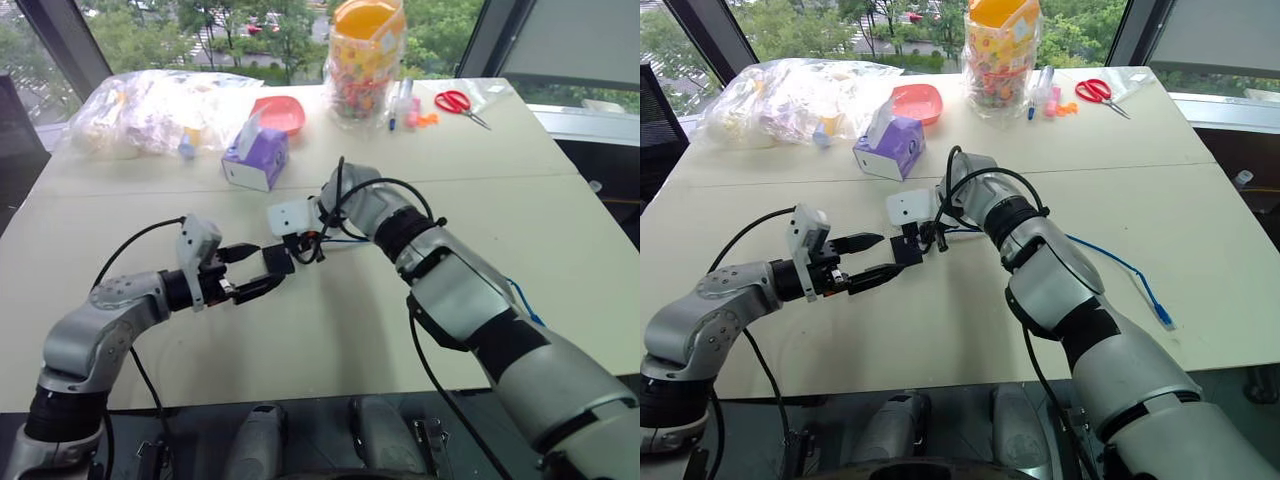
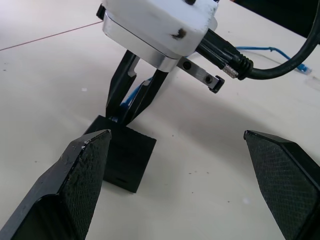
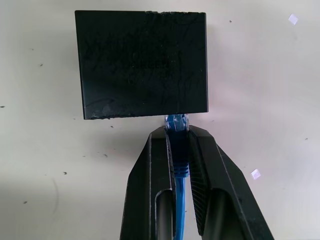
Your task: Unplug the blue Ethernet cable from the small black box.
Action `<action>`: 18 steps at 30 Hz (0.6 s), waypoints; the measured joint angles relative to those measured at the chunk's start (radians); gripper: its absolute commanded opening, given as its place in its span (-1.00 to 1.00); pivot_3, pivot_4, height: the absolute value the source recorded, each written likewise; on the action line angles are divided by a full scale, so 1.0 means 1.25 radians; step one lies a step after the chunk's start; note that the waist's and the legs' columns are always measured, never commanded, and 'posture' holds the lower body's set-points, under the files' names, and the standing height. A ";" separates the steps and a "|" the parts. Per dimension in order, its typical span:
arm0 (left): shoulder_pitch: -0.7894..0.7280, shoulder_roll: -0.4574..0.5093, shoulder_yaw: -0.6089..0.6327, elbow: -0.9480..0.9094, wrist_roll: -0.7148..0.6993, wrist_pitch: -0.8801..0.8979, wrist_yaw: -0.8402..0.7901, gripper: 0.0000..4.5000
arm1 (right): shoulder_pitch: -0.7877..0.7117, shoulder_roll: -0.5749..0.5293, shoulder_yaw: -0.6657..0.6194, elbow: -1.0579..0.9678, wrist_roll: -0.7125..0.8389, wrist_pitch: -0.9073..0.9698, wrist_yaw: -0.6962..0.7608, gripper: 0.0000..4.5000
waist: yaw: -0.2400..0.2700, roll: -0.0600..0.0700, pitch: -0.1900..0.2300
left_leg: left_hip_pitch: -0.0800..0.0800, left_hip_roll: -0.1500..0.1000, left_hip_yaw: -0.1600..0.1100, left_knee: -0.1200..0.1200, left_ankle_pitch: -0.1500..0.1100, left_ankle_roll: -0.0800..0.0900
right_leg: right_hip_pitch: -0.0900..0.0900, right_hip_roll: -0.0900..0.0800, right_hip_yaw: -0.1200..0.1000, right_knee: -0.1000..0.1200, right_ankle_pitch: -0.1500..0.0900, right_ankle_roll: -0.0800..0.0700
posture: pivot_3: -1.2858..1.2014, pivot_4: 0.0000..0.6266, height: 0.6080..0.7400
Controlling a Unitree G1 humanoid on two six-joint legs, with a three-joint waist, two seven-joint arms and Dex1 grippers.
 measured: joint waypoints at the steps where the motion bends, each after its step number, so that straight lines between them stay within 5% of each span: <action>1: -0.008 0.002 0.001 0.011 0.000 0.000 -0.004 1.00 | 0.009 -0.008 0.000 -0.017 -0.005 -0.013 -0.015 -0.99 | 0.000 0.000 0.000 | 0.001 0.000 0.000 0.000 0.000 0.000 | 0.001 0.000 0.000 0.000 0.000 0.000 | 0.03 -0.52 1.00; 9: -0.145 0.002 -0.012 0.130 0.011 -0.010 -0.054 1.00 | 0.197 -0.200 -0.029 -0.319 -0.072 -0.190 -0.288 -0.99 | 0.007 0.000 0.000 | 0.000 0.000 -0.001 0.000 0.000 0.000 | 0.001 0.000 0.000 -0.001 0.000 0.000 | 0.03 -0.52 1.00; 18: -0.276 -0.060 -0.063 0.229 0.033 -0.014 -0.085 1.00 | 0.463 -0.388 -0.238 -0.803 -0.195 -0.257 -0.647 -0.99 | 0.010 -0.001 0.000 | -0.004 0.000 0.000 0.000 0.000 0.000 | -0.003 0.000 0.000 -0.001 0.000 0.000 | 0.03 -0.52 1.00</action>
